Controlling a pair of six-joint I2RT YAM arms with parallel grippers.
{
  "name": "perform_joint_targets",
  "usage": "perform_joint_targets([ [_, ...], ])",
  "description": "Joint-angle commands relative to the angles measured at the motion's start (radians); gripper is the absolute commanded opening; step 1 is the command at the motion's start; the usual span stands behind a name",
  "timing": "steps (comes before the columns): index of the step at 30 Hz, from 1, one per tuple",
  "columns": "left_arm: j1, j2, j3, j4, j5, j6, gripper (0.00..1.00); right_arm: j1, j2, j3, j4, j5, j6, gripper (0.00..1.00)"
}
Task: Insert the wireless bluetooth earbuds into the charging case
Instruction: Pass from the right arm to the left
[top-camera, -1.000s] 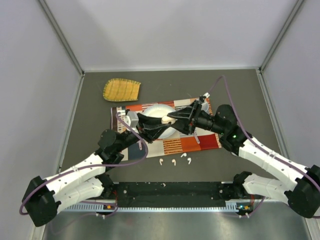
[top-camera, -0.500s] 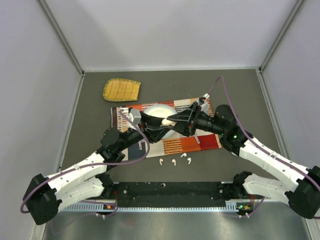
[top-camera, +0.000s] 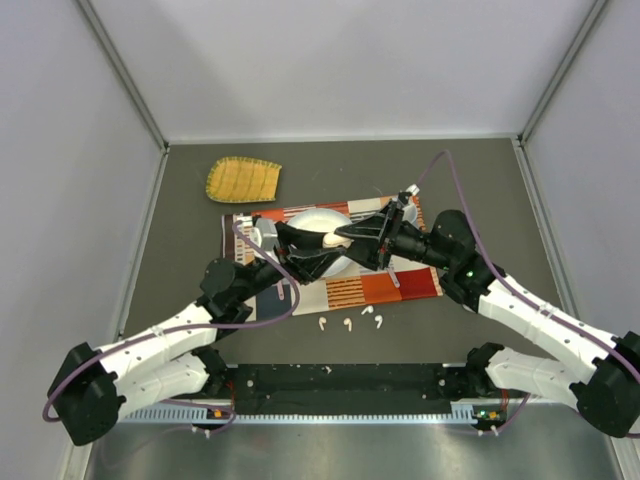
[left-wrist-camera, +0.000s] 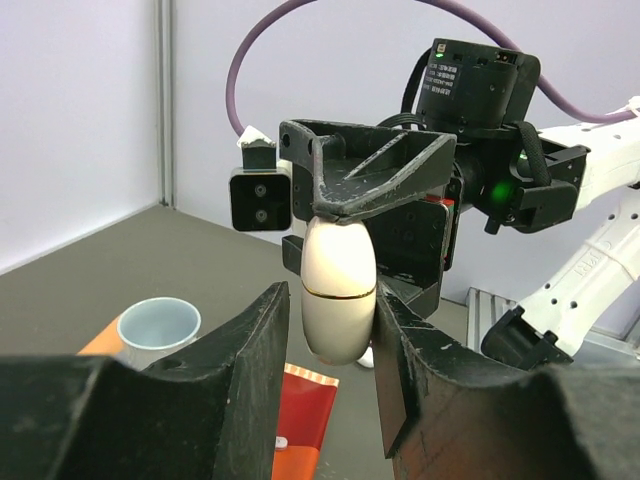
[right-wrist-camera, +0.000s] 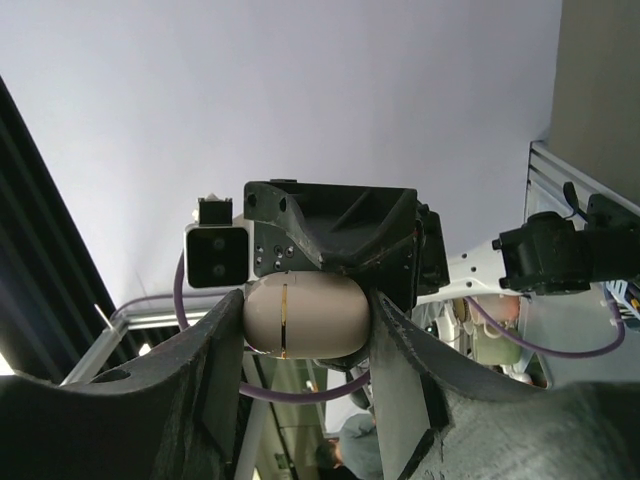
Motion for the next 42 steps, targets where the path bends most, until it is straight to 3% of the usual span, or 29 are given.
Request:
perform_joint_targets([
  [1, -0.012, 0.021, -0.002, 0.105, -0.014, 0.014, 0.43, 0.011, -0.013, -0.004, 0.07, -0.017, 0.024, 0.16],
  [19, -0.053, 0.078, 0.004, 0.163, -0.04, 0.043, 0.35, 0.011, -0.03, -0.028, 0.06, -0.002, 0.033, 0.16],
  [27, -0.064, 0.082, 0.001, 0.177, -0.052, 0.052, 0.21, 0.012, -0.03, -0.03, 0.047, -0.001, 0.027, 0.17],
  [29, -0.066, 0.082, 0.001, 0.176, -0.052, 0.052, 0.25, 0.011, -0.034, -0.025, 0.028, 0.006, 0.015, 0.17],
  [30, -0.066, 0.081, 0.003, 0.171, -0.051, 0.052, 0.32, 0.011, -0.037, -0.022, 0.008, 0.009, 0.003, 0.17],
  [34, -0.067, 0.078, 0.006, 0.16, -0.052, 0.052, 0.39, 0.011, -0.04, -0.022, 0.012, 0.013, -0.001, 0.17],
  [40, -0.066, 0.081, 0.007, 0.16, -0.06, 0.047, 0.4, 0.011, -0.039, -0.027, 0.014, 0.012, 0.002, 0.17],
  [42, -0.067, 0.084, 0.009, 0.159, -0.056, 0.047, 0.35, 0.011, -0.039, -0.027, 0.017, 0.012, 0.004, 0.17],
])
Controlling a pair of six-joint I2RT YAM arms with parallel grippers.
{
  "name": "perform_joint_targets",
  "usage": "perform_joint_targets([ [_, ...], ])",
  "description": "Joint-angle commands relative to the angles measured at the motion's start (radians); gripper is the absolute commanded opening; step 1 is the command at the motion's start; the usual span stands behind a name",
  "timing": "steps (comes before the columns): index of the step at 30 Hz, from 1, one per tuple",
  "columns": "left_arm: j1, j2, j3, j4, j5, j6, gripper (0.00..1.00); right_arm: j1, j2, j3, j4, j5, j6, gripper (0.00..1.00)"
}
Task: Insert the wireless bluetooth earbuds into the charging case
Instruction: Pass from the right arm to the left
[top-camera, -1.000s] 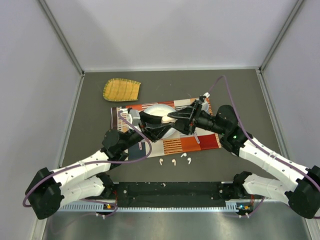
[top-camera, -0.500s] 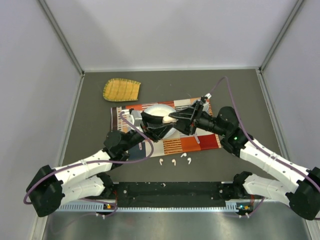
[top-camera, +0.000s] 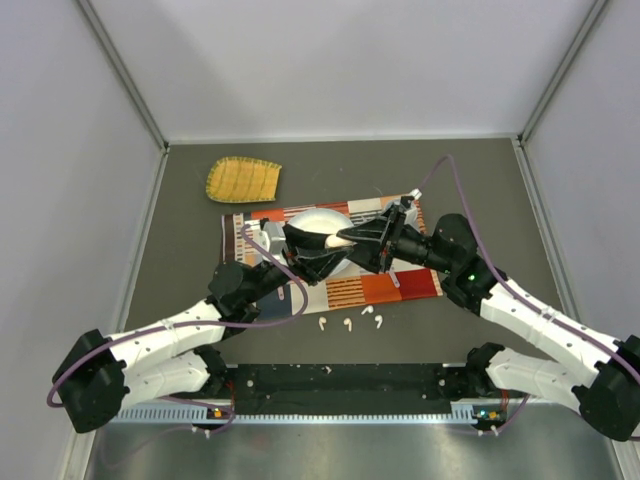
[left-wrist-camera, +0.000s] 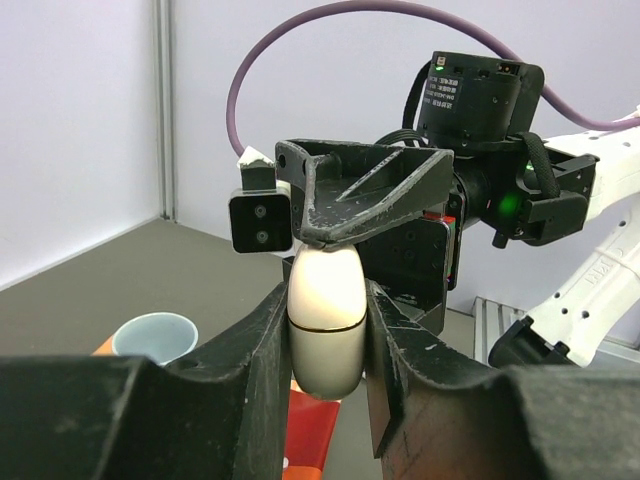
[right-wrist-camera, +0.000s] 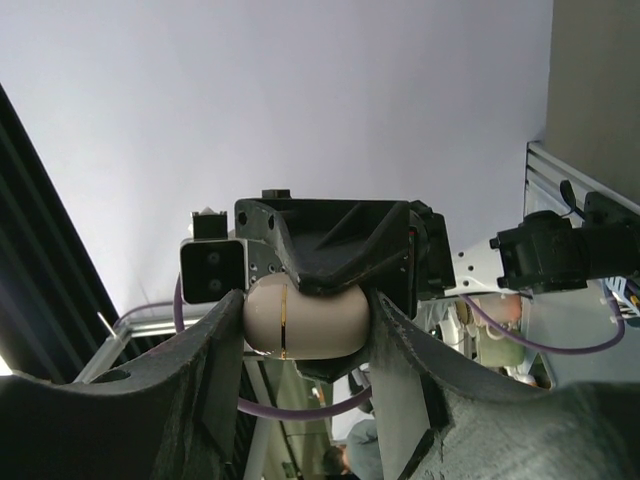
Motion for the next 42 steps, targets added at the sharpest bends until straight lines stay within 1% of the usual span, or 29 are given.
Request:
perform_joint_targets([
  [1, -0.006, 0.003, 0.011, 0.047, 0.0, 0.01, 0.35, 0.006, -0.013, 0.006, 0.022, -0.006, -0.012, 0.17],
  [6, -0.006, 0.004, 0.006, 0.044, 0.003, 0.01, 0.42, 0.009, -0.01, 0.007, 0.057, -0.006, 0.002, 0.17],
  [12, -0.006, 0.01, 0.008, 0.044, 0.003, 0.013, 0.45, 0.009, -0.012, 0.001, 0.065, -0.007, 0.013, 0.17],
  [18, -0.006, 0.022, 0.014, 0.045, 0.001, 0.01, 0.44, 0.007, -0.016, -0.025, 0.114, -0.004, 0.045, 0.17],
  [20, -0.008, 0.026, 0.009, 0.065, -0.002, 0.01, 0.42, 0.009, -0.015, -0.027, 0.11, -0.006, 0.051, 0.17],
  [23, -0.011, 0.029, 0.011, 0.065, -0.006, 0.008, 0.35, 0.01, -0.018, -0.037, 0.126, -0.004, 0.062, 0.17],
  [25, -0.009, 0.03, 0.009, 0.065, -0.008, 0.01, 0.35, 0.009, -0.019, -0.039, 0.143, -0.001, 0.064, 0.17],
  [26, -0.009, 0.03, 0.008, 0.065, -0.006, 0.008, 0.39, 0.007, -0.019, -0.039, 0.148, -0.001, 0.065, 0.17],
  [28, -0.012, 0.03, 0.009, 0.065, -0.006, 0.008, 0.42, 0.009, -0.019, -0.037, 0.156, 0.002, 0.067, 0.17],
  [34, -0.012, 0.029, 0.012, 0.061, -0.008, 0.01, 0.43, 0.009, -0.021, -0.034, 0.176, 0.005, 0.07, 0.17],
  [35, -0.012, 0.029, 0.012, 0.061, -0.009, 0.01, 0.43, 0.009, -0.022, -0.03, 0.162, 0.006, 0.064, 0.18],
  [37, -0.014, 0.022, 0.012, 0.058, -0.012, 0.013, 0.32, 0.01, -0.026, -0.031, 0.154, 0.01, 0.059, 0.18],
  [38, -0.012, 0.022, 0.015, 0.053, -0.012, 0.016, 0.3, 0.009, -0.027, -0.046, 0.172, 0.013, 0.074, 0.18],
  [40, -0.014, 0.021, 0.015, 0.047, -0.012, 0.017, 0.29, 0.009, -0.029, -0.057, 0.211, 0.019, 0.091, 0.18],
  [42, -0.014, 0.022, 0.015, 0.045, -0.012, 0.016, 0.32, 0.01, -0.026, -0.056, 0.212, 0.019, 0.09, 0.18],
])
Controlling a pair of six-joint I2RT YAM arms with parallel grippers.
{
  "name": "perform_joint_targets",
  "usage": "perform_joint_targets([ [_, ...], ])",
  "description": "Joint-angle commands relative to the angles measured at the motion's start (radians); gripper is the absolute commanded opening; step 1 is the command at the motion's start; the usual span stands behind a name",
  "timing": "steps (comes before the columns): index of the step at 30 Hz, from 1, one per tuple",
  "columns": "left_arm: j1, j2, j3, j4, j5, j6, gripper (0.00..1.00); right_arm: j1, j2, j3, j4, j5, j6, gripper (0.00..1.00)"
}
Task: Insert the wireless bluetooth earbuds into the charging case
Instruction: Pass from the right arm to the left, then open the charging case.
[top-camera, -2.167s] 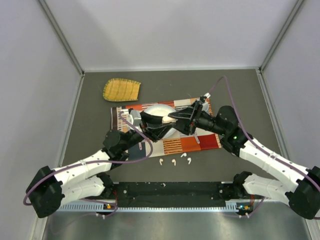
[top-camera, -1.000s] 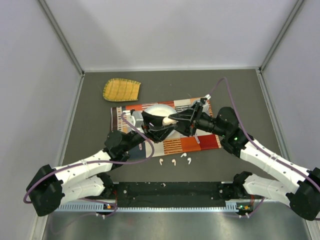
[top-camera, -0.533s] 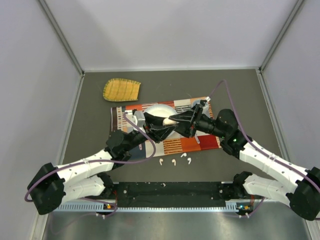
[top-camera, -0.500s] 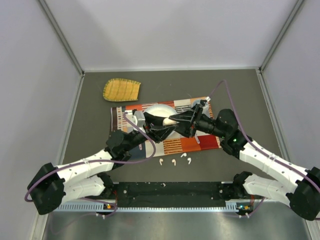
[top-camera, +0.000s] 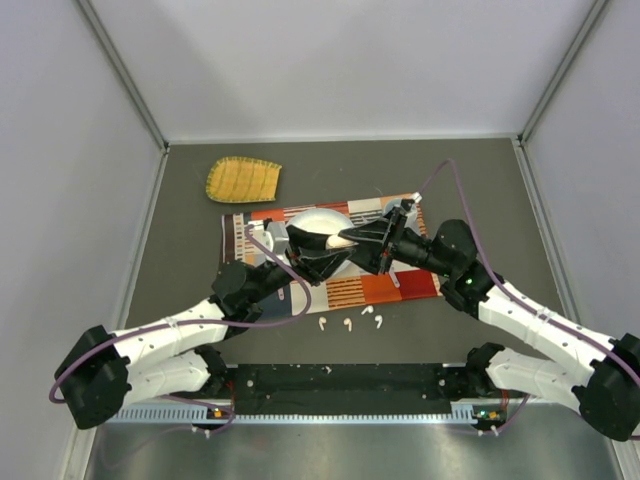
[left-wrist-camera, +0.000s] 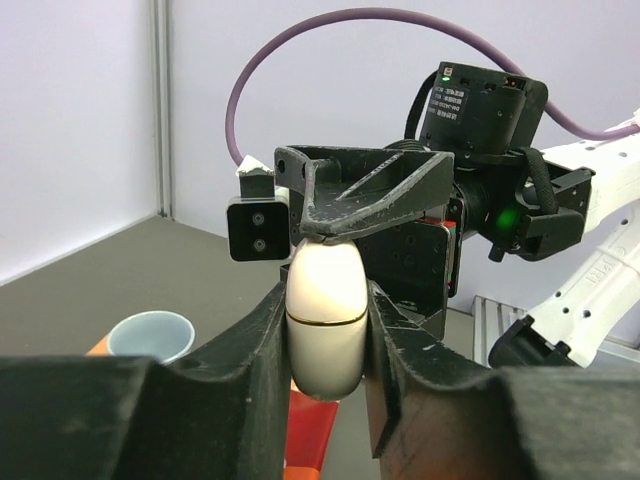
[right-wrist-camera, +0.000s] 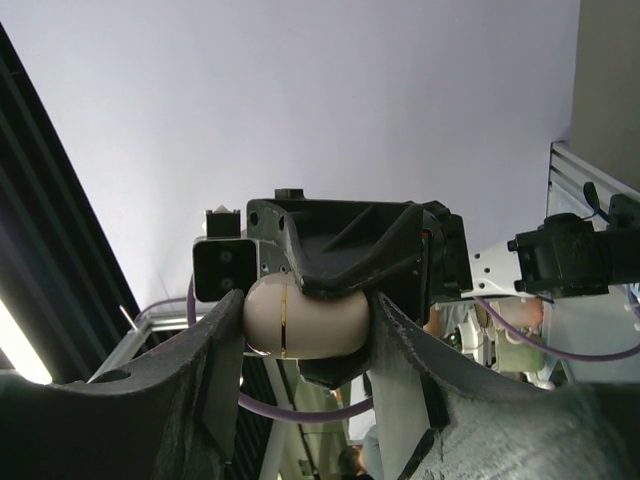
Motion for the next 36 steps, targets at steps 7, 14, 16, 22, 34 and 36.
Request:
perform_joint_targets([
  [7, -0.005, -0.005, 0.015, 0.022, 0.002, 0.009, 0.45, 0.009, -0.021, 0.018, 0.122, 0.009, 0.024, 0.18],
  [14, -0.005, -0.01, 0.018, 0.009, 0.001, 0.016, 0.29, 0.009, -0.023, -0.01, 0.159, 0.018, 0.054, 0.19],
  [16, -0.005, -0.004, 0.023, 0.009, 0.004, 0.016, 0.22, 0.009, -0.021, -0.006, 0.155, 0.012, 0.05, 0.19],
  [22, -0.006, 0.0, 0.028, 0.005, 0.016, 0.022, 0.0, 0.009, -0.015, -0.001, 0.161, 0.006, 0.047, 0.25],
  [34, -0.008, -0.16, -0.041, -0.029, -0.042, 0.053, 0.0, 0.004, -0.108, 0.249, -0.342, 0.087, -0.54, 0.99],
  [36, -0.006, -0.207, -0.083, -0.006, -0.042, 0.067, 0.0, 0.006, -0.121, 0.293, -0.404, 0.098, -0.645, 0.99],
])
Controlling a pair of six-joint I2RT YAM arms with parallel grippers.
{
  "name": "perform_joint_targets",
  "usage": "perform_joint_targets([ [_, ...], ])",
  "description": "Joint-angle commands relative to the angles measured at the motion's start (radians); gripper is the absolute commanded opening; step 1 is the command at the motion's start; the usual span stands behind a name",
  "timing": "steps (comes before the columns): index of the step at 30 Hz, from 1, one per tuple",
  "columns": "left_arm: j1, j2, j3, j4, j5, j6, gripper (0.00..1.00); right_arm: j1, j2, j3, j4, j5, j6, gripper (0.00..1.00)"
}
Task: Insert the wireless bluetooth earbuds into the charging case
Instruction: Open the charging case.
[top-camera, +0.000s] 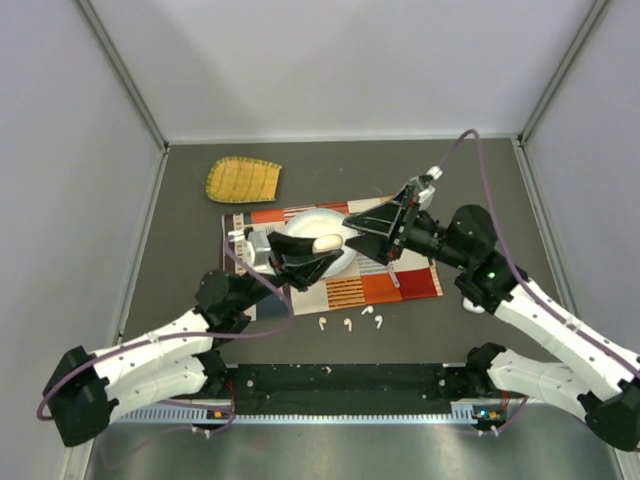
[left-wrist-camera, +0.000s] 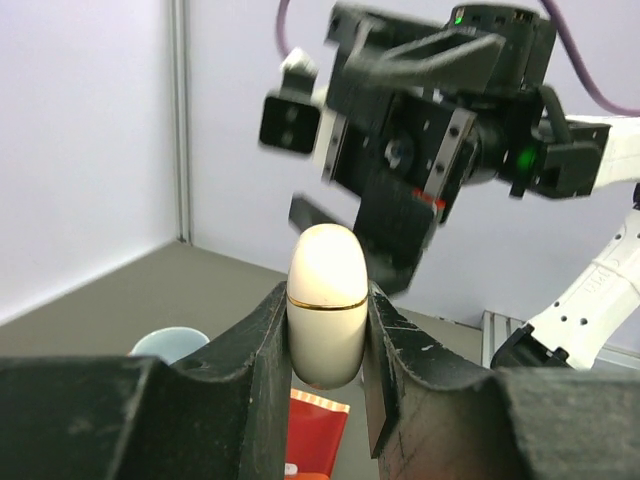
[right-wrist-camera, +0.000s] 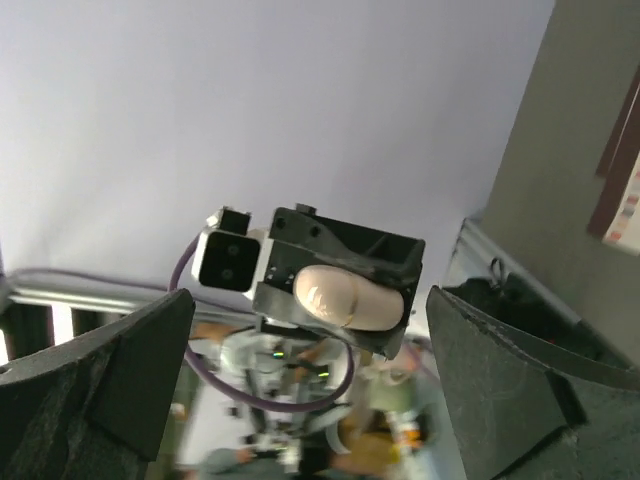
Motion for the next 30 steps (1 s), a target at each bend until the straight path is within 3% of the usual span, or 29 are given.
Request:
perform_joint_targets([
  [1, -0.003, -0.103, -0.072, 0.07, -0.018, 0.05, 0.0, 0.006, -0.073, 0.186, -0.226, 0.049, -0.443, 0.99],
  [7, -0.005, -0.225, -0.177, 0.099, -0.056, 0.127, 0.0, 0.014, -0.093, 0.251, -0.461, 0.051, -0.726, 0.99],
  [13, -0.003, -0.278, -0.212, 0.1, -0.059, 0.212, 0.0, 0.061, -0.032, 0.315, -0.615, 0.058, -0.855, 0.99],
  [22, -0.005, -0.247, -0.215, 0.125, -0.02, 0.169, 0.0, 0.198, 0.045, 0.41, -0.645, 0.183, -0.921, 0.99],
  [30, -0.003, -0.212, -0.189, 0.128, 0.008, 0.101, 0.0, 0.226, 0.094, 0.427, -0.633, 0.206, -0.915, 0.99],
])
